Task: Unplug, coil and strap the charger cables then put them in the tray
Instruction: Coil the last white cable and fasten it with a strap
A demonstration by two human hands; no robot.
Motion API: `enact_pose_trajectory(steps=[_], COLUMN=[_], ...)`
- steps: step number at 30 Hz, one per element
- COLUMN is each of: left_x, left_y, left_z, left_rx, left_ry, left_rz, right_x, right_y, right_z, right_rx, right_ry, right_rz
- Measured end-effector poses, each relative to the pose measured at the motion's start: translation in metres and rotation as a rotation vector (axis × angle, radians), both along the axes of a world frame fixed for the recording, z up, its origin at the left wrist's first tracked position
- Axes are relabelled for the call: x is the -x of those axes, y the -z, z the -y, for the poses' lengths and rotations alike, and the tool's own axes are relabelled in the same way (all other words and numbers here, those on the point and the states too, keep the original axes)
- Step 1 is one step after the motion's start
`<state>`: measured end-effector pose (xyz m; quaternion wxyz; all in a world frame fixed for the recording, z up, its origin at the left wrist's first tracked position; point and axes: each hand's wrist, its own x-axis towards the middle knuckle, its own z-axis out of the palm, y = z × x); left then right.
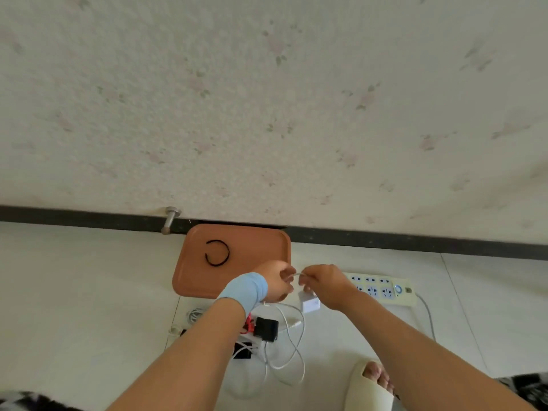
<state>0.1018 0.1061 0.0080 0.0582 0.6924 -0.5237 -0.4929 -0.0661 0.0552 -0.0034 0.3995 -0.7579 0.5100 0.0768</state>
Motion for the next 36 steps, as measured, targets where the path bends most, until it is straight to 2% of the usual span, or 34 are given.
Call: enact_pose_trajectory(steps=[4,9,12,15,20,24,26,33,36], left_x=[0.003,-0.008,-0.008,-0.001,0.007,0.011,0.014,0.018,0.015], left_y=[-0.029,-0.073,-0.104,-0.142,-0.212,-0.271,-0.295,-0.332,-0.337], left_z=[-0.002,-0.013,-0.022,-0.026,-0.025,-0.013,-0.008,-0.003,-0.002], left_rx=[-0.013,0.037,0.114,0.306,0.475,0.393,0.349,0.332,0.396], left_ry=[-0.087,-0.034,-0.122,-0.234,-0.461,-0.74,-0.77,-0.807,-0.739], left_rz=[0.003,0.107,-0.002,-0.031,-0.306,-0.843,-1.011,-1.308,-1.21], right_x=[-0.002,-0.005,-0.004,0.001,0.005,0.001,-0.003,-0.017,-0.024], right_y=[-0.039,-0.097,-0.135,-0.173,-0.238,-0.275,-0.286,-0.307,-0.313], right_z=[0.002,0.002,-0.001,-0.001,-0.009,-0.023,-0.028,-0.026,-0.024], right_rx=[0.052,0.184,0.228,0.188,0.06,-0.103,-0.133,-0.046,-0.038], right_ry=[0.112,0.187,0.174,0.184,0.114,-0.058,-0.086,-0.07,-0.111], right_rz=[0.218,0.451,0.447,0.41,0.357,0.34,0.386,0.508,0.481])
